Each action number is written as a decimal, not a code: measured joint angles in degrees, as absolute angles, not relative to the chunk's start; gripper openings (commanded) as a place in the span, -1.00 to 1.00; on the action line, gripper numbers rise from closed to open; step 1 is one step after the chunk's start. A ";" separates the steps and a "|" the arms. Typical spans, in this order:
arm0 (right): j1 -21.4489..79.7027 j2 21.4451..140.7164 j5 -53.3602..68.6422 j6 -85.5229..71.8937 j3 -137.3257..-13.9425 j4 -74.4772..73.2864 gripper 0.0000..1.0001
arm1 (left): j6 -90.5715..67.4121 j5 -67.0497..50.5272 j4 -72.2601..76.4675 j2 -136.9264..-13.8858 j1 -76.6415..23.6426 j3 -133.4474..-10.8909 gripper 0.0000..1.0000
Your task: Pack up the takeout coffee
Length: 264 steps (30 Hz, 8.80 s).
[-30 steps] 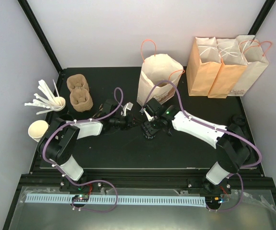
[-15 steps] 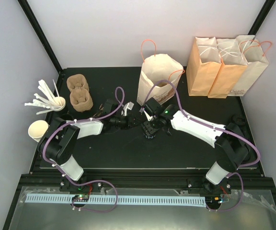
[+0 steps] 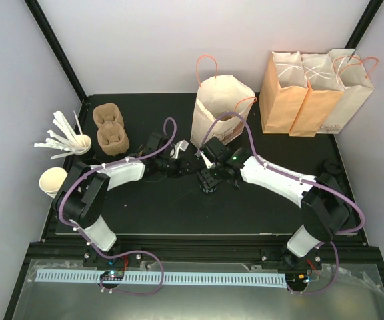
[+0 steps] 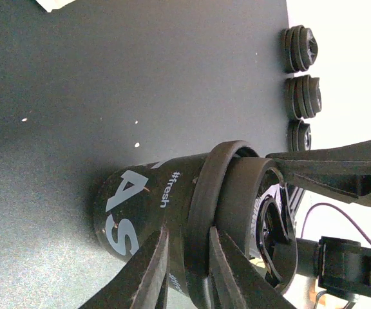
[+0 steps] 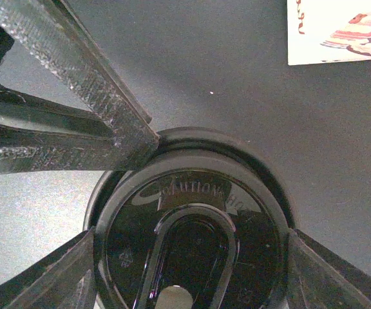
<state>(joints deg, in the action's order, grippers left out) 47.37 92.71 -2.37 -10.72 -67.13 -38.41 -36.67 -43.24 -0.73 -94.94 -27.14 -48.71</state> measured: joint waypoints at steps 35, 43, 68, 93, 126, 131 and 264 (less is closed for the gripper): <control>51.44 92.53 -9.98 -16.49 -68.01 -41.98 0.20 | -37.52 -39.97 0.47 -94.04 -29.32 -47.18 -0.32; 52.14 91.74 -9.39 -17.04 -68.23 -43.62 0.20 | -37.47 -32.69 -10.59 -87.35 -31.20 -48.40 0.10; 38.94 82.39 24.60 -22.46 -74.59 -53.39 0.18 | -32.91 -19.33 -21.19 -50.30 -30.06 -41.08 0.36; 35.90 101.45 -25.19 -70.30 -95.85 -83.44 0.03 | -34.15 -24.82 -18.37 -52.53 -29.95 -38.61 0.36; 26.30 92.73 -11.16 -21.76 -68.40 -40.16 0.76 | -29.10 -21.28 -25.69 -51.24 -29.93 -40.49 0.36; 26.22 92.62 -9.96 -20.64 -68.40 -40.12 0.88 | -29.08 -20.71 -26.79 -51.27 -29.89 -40.75 0.37; 44.93 57.08 -2.76 -20.58 -48.01 -25.98 0.97 | -27.27 -40.25 -36.84 -37.78 15.03 -57.58 -0.97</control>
<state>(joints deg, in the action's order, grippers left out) 44.93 57.08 -2.76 -20.58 -48.01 -25.98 -27.27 -40.25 -36.84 -37.78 15.03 -57.58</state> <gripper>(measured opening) 0.984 0.027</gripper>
